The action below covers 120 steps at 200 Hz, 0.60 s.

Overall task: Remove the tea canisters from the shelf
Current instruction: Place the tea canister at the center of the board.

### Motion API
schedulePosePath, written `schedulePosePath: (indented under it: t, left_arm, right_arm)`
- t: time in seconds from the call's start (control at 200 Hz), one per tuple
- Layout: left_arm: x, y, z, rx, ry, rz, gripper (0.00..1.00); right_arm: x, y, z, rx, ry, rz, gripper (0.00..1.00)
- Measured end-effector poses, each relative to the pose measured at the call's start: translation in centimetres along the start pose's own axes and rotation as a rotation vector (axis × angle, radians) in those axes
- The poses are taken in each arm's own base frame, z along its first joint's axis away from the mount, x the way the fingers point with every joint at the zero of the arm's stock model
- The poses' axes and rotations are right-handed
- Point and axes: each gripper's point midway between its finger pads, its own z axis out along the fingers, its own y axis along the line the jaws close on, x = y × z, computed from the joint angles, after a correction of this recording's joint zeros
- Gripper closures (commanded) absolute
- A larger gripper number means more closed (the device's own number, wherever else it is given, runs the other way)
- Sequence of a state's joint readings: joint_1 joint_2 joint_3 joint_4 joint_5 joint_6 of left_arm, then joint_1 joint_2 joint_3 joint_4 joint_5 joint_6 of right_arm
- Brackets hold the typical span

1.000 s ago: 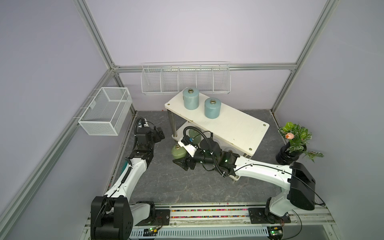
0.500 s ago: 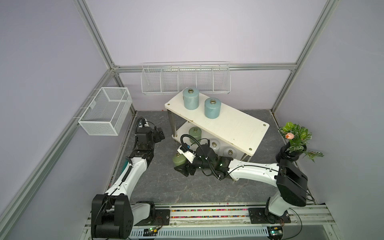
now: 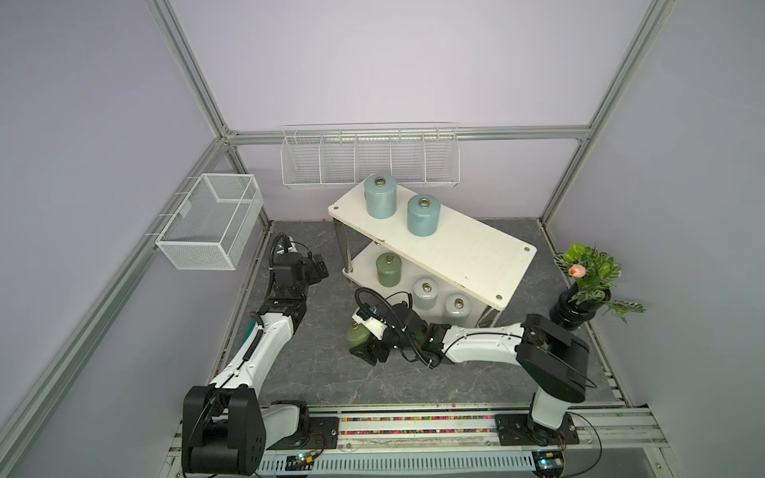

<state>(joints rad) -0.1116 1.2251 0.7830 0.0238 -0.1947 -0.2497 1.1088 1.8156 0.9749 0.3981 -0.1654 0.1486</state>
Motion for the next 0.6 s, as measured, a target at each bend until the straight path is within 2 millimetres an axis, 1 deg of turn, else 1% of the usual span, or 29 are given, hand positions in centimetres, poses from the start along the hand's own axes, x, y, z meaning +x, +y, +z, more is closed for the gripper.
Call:
schedulePosePath:
  t: [0.14,0.285,0.485,0.6]
  left_arm:
    - [0.0,0.0,0.0,0.000,0.000,0.000,0.00]
    - [0.0,0.0,0.0,0.000,0.000,0.000,0.00]
    - [0.0,0.0,0.0,0.000,0.000,0.000,0.00]
    - [-0.1,0.0,0.0,0.000,-0.001,0.000,0.00]
  right_arm:
    - [1.7,-0.5,0.8,0.002,0.009,-0.006,0.50]
    - [2.6,-1.0,1.6,0.013,-0.007,-0.019,0.49]
    - [4.3,-2.7,3.3,0.069,-0.025,-0.028,0.48]
    - [3.9,-3.3,3.8,0.099,-0.078,-0.043,0.47]
